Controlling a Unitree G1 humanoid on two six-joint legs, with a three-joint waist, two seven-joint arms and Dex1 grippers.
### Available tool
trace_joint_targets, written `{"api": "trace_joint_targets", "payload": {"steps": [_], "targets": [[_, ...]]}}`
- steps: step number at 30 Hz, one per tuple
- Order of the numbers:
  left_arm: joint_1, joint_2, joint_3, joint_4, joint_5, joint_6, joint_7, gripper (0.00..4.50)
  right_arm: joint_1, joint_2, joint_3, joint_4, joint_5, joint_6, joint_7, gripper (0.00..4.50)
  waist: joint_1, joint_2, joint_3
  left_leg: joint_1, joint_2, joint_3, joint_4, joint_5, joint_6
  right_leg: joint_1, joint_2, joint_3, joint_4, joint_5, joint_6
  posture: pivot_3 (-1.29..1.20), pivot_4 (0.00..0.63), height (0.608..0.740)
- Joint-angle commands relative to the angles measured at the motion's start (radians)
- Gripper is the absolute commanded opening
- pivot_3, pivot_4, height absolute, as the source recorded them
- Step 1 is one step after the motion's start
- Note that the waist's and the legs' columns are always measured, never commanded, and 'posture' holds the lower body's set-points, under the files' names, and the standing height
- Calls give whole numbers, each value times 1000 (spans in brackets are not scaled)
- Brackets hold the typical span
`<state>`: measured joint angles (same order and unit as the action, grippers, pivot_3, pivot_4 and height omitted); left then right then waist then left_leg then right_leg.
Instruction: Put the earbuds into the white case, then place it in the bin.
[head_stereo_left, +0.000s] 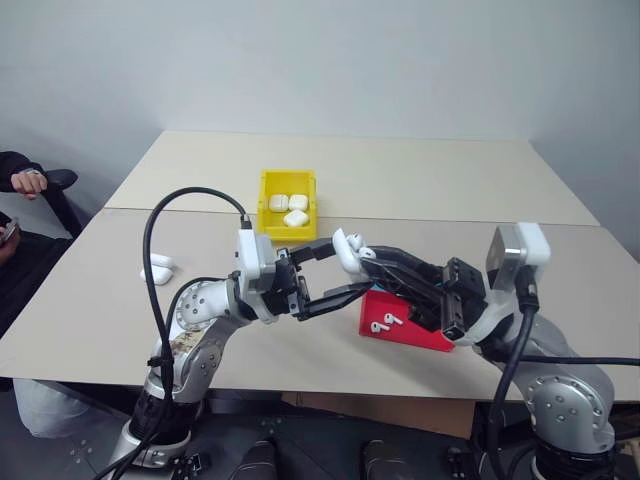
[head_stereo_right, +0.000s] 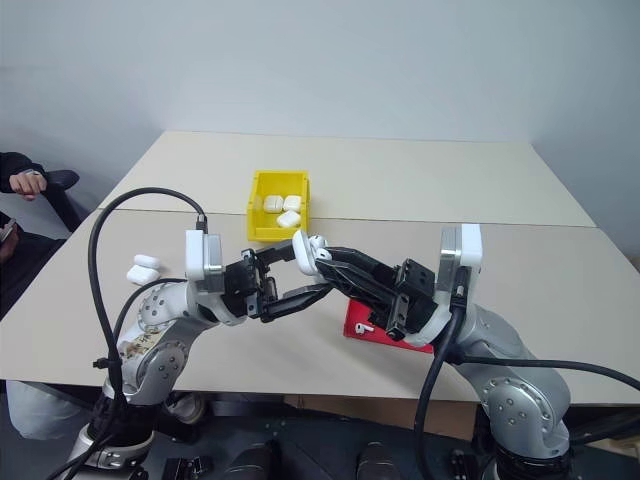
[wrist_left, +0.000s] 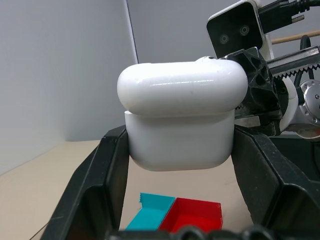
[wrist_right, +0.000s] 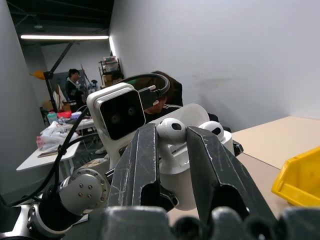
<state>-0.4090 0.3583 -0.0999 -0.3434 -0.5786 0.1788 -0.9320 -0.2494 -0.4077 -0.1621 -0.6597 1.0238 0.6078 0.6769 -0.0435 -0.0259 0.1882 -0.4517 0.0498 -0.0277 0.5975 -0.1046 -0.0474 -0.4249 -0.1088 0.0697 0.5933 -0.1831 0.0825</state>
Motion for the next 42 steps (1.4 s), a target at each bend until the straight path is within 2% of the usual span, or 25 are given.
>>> {"api": "trace_joint_targets", "payload": {"steps": [1,6,12,15,18,24,27,32,35,42], "targets": [[-6,-3,18,-33,-6,-28,0,2775,5,-19,3,-4,14,-21,15,632,1,0,0,0,0,0,0,0,0,0,0,0,0,0,0,0,150,740],[-15,-4,27,-34,-19,-17,-1,2775,17,-28,38,-32,-78,-65,7,2260,1,0,0,0,0,0,0,0,0,0,0,0,0,0,0,0,150,740],[-9,-2,25,-24,-10,-26,-12,2775,29,-37,36,-30,-93,-101,4,2260,1,0,0,0,0,0,0,0,0,0,0,0,-1,0,0,0,150,740],[-4,5,17,-9,15,-39,-22,2775,43,-64,-6,-20,-78,-118,34,2260,1,0,0,0,0,0,0,0,0,0,0,0,-1,0,0,0,150,740],[-5,16,2,18,54,-53,-37,2775,36,-116,-66,-6,-21,-99,47,2260,2,0,0,-1,0,0,0,0,0,0,0,0,-2,0,0,0,150,740],[-22,8,-55,108,138,-127,-79,2775,-34,-224,-93,-26,-11,-90,77,2260,-1,-1,0,-1,0,0,0,0,0,0,0,0,-3,0,0,0,150,740],[-47,-13,-83,157,174,-160,-86,2775,-123,-293,-67,-11,38,-20,60,1668,1,-1,0,-1,0,0,0,0,0,0,0,0,-3,0,0,0,150,740],[-92,-44,-115,207,193,-188,-115,2775,-232,-338,26,9,2,34,61,25,2,-1,0,-2,0,0,0,0,0,0,0,0,-5,0,0,0,150,740],[-112,-45,-123,223,211,-198,-128,2775,-276,-358,69,25,-38,60,59,25,3,-1,0,-5,-1,0,0,0,0,-1,0,0,-6,0,0,0,150,740],[-131,-16,-126,221,248,-202,-140,2775,-241,-394,131,-12,-188,-6,147,25,14,-1,0,-5,-1,0,-2,0,1,-2,0,0,-6,0,1,0,150,740]]}}
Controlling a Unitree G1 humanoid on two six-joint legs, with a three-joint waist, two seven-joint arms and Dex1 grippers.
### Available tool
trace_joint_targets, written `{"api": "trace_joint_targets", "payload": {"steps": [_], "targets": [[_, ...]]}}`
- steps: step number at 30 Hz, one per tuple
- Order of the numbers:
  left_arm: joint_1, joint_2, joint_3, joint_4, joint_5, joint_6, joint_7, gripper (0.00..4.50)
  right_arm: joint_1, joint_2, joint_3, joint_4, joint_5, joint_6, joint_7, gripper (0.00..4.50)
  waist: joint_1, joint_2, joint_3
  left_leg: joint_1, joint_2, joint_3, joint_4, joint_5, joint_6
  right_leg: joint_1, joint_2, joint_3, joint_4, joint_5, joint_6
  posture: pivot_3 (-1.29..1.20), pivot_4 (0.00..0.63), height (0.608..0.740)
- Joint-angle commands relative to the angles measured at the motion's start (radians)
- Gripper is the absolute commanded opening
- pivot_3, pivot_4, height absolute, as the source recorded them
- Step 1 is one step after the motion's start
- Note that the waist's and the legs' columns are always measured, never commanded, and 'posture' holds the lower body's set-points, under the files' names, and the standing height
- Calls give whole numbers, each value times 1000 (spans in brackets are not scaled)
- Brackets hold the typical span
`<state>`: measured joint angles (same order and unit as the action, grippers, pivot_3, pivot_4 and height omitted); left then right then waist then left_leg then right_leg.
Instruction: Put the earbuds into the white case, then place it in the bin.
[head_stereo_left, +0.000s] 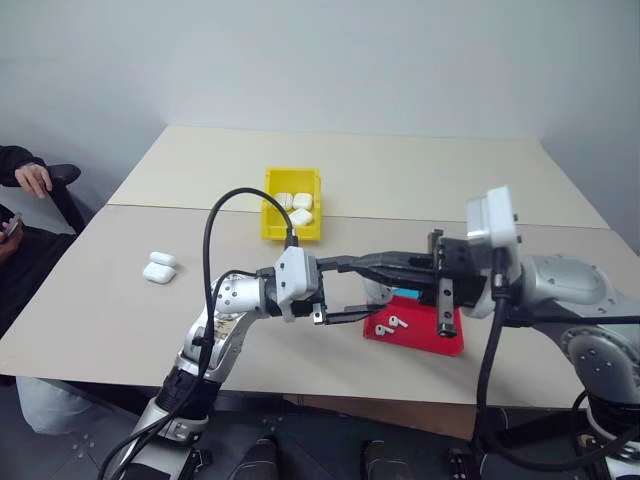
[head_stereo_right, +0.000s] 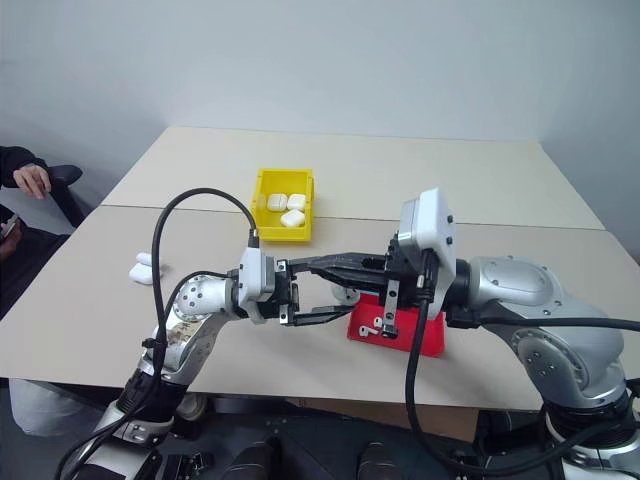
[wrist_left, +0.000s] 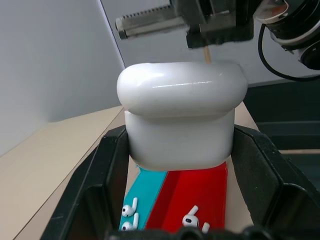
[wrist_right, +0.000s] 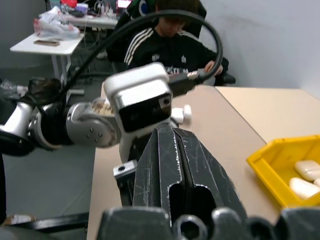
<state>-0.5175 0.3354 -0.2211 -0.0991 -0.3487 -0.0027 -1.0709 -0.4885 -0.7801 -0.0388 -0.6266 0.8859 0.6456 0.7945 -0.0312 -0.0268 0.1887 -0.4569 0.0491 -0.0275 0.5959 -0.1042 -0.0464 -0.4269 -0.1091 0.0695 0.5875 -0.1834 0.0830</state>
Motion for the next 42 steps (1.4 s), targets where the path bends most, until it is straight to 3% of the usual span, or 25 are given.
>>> {"api": "trace_joint_targets", "payload": {"steps": [1,10,20,28,31,36,42], "targets": [[-20,7,-8,-20,25,-31,-3,2775,-1,-18,14,-48,-68,-50,32,25,2,0,0,0,0,0,0,0,0,0,0,0,0,0,0,0,150,740],[12,-7,20,-68,-24,-17,0,2775,35,-35,45,-43,-194,-91,79,25,15,0,0,0,0,0,2,0,-1,0,0,0,1,0,0,0,150,740],[25,-6,41,-50,-35,-35,-2,2775,66,-56,-4,-1,-193,-98,114,25,17,0,0,0,0,0,3,0,0,0,0,0,3,0,0,0,150,740],[12,-18,69,-21,-18,-50,30,2775,53,-7,-90,0,-143,-104,66,25,17,0,0,0,0,0,5,0,0,0,0,0,5,0,0,0,150,740],[-17,-49,99,21,37,-70,139,2775,48,10,-147,12,-98,-83,13,25,17,0,0,0,0,0,6,0,0,1,0,0,5,0,0,0,150,740],[-176,-118,142,216,222,-18,477,2775,75,15,-159,23,-109,-73,-30,25,21,-1,0,0,-1,-1,11,0,-1,3,0,0,6,1,2,0,150,740],[-469,-188,179,715,415,-16,914,2775,103,25,-131,13,-130,-82,-51,25,20,-1,1,0,-1,-1,12,0,-1,3,0,0,5,2,3,0,150,740]]}}
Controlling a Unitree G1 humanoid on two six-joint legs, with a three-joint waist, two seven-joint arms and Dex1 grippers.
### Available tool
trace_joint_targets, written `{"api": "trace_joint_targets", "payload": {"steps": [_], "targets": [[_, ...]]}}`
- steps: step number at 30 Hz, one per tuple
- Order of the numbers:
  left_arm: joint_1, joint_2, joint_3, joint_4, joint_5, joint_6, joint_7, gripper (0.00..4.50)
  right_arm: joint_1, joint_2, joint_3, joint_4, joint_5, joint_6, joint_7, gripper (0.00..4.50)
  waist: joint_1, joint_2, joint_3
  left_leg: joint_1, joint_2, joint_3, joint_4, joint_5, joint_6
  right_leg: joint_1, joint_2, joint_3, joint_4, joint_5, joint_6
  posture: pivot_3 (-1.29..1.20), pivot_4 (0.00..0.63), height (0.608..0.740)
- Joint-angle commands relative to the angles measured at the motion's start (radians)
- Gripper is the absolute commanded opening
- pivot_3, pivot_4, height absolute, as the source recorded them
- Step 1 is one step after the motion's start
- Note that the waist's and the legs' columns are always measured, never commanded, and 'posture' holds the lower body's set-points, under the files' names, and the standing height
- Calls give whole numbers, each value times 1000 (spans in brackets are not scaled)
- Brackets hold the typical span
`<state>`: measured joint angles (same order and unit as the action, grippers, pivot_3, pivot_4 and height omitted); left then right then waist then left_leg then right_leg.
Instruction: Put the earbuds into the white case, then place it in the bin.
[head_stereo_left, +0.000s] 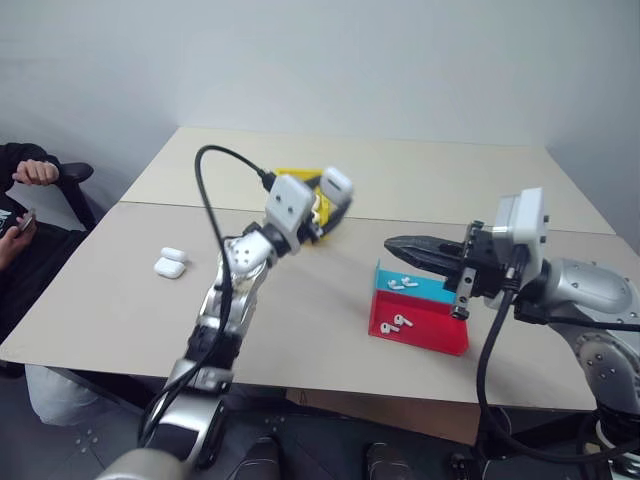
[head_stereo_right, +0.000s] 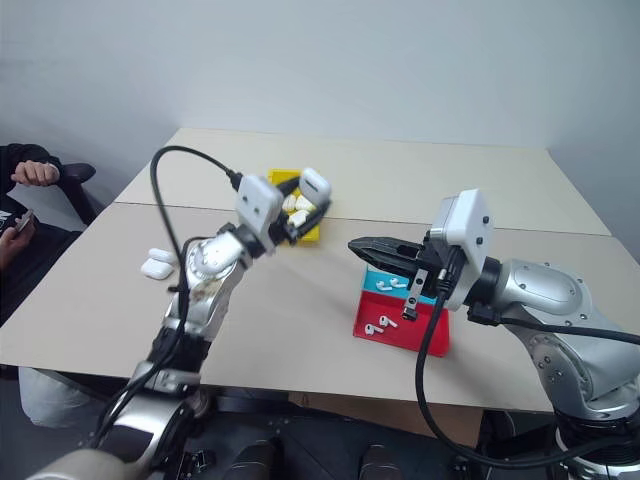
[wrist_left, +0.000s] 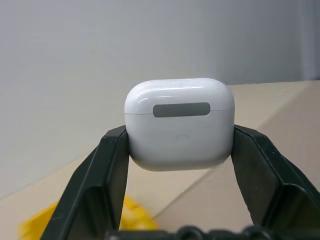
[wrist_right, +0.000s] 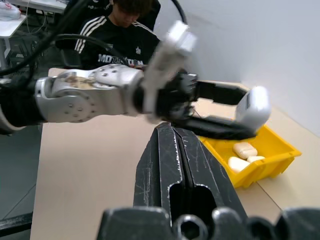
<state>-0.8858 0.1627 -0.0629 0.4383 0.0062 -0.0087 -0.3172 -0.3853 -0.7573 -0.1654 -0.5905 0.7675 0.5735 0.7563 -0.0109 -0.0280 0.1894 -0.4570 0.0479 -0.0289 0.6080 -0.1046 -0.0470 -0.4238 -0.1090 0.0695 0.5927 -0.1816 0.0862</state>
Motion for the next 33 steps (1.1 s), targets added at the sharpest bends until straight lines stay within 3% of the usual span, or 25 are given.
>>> {"api": "trace_joint_targets", "payload": {"steps": [1,5,10,15,19,21,25,28,33], "targets": [[-148,-25,32,265,58,1,190,2775,3,2,1,-23,-19,-12,-15,25,0,0,0,0,0,0,0,0,0,0,0,0,0,0,0,0,150,740],[-287,-54,55,566,83,-63,353,2775,14,1,13,-26,-42,-7,-28,25,-2,0,0,-1,0,0,-4,0,0,-2,0,0,0,0,2,0,150,740],[-356,-68,79,725,69,-95,384,2775,38,-7,3,-43,-45,0,-42,25,3,-1,0,-1,-1,0,-11,0,0,-5,0,0,0,-2,7,0,150,740],[-374,-76,83,760,79,-113,408,4417,59,-16,5,-52,-59,-1,-53,0,13,-1,1,-2,-1,0,-11,0,-1,-6,0,0,0,-1,11,0,150,740],[-366,-74,69,739,93,-168,386,4462,70,-18,11,-55,-73,-6,-50,0,20,-1,1,-2,-1,0,-11,0,-2,-6,0,0,0,-2,9,0,150,740],[-344,-66,64,679,80,-183,308,4462,74,-20,17,-50,-89,-12,-45,0,21,-1,1,-2,-1,0,-10,0,-2,-5,0,0,0,-3,6,0,150,740],[-251,-68,165,430,-145,-43,10,4462,81,-32,16,-35,-120,-30,-19,0,18,-1,0,-2,-1,0,-10,0,-3,-5,0,0,0,-2,5,0,150,740],[-45,9,133,59,-272,79,-249,4462,105,-76,-2,1,-164,-61,38,0,4,0,0,-2,-1,0,-10,0,-3,-5,0,0,1,-2,4,0,150,740],[179,173,89,-352,-372,317,-407,4462,165,-157,-43,61,-221,-128,134,0,-11,0,0,1,0,0,-12,5,5,-5,0,0,3,-2,4,0,150,740]]}}
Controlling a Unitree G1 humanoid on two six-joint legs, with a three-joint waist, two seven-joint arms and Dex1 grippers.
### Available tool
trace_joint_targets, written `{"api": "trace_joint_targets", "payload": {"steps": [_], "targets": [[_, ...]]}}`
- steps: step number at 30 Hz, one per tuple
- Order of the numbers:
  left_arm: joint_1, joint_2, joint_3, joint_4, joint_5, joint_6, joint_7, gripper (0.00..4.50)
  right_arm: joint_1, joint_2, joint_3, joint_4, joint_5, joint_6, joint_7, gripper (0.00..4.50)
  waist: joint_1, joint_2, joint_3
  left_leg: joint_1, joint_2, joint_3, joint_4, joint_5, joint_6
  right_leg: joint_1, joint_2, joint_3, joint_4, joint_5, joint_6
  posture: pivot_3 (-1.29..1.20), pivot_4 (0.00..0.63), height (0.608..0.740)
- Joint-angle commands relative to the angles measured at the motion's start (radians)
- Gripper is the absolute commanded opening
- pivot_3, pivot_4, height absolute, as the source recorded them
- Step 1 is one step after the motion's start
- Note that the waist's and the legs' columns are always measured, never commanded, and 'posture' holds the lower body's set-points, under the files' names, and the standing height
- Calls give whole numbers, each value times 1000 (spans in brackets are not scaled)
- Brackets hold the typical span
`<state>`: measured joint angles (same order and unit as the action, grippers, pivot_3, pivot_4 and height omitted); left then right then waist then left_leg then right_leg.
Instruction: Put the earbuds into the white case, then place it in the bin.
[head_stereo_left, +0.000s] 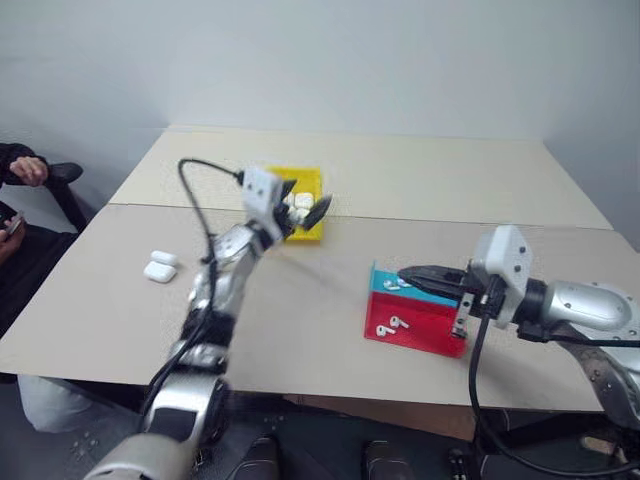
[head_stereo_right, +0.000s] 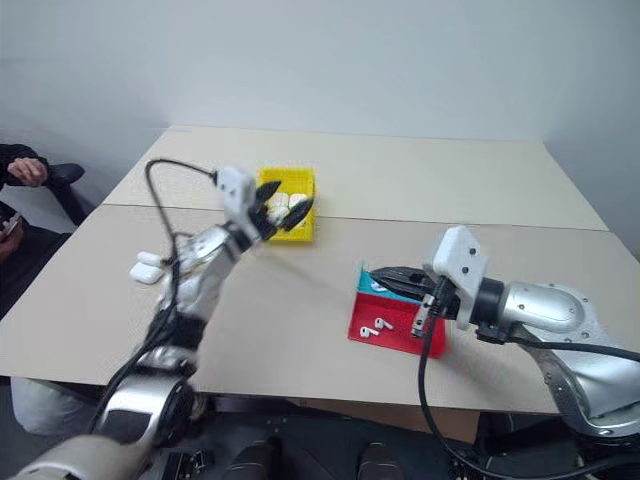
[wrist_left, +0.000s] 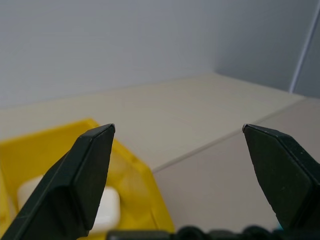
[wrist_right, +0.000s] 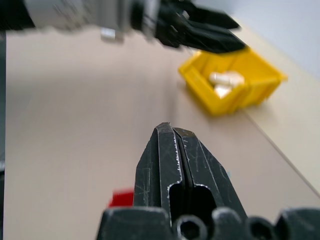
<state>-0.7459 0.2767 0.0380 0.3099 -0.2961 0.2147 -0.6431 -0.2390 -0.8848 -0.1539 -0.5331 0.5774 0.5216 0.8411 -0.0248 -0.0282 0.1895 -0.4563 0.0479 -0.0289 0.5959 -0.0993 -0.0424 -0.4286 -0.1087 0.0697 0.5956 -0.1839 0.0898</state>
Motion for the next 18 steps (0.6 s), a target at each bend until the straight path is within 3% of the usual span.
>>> {"api": "trace_joint_targets", "payload": {"steps": [1,4,10,18], "targets": [[92,108,-4,-304,-103,121,-133,4462,38,-53,-77,24,-48,-95,75,0,4,0,0,0,0,0,1,0,0,0,0,0,0,0,0,0,150,740],[227,245,36,-481,-166,146,-243,4462,92,-116,-149,108,-93,-172,159,0,4,0,0,1,0,0,3,-5,-7,3,0,0,-1,0,-1,0,150,740],[401,458,172,-622,-304,241,-371,4462,173,-186,-294,282,-161,-396,325,0,5,0,0,2,1,1,10,-5,-8,5,-1,0,-1,2,-4,0,150,740],[576,627,307,-679,-414,277,-520,4462,228,-228,-383,406,-204,-572,443,0,-32,1,0,-1,2,4,10,-6,-8,4,-4,-1,-15,2,-4,0,150,740]]}}
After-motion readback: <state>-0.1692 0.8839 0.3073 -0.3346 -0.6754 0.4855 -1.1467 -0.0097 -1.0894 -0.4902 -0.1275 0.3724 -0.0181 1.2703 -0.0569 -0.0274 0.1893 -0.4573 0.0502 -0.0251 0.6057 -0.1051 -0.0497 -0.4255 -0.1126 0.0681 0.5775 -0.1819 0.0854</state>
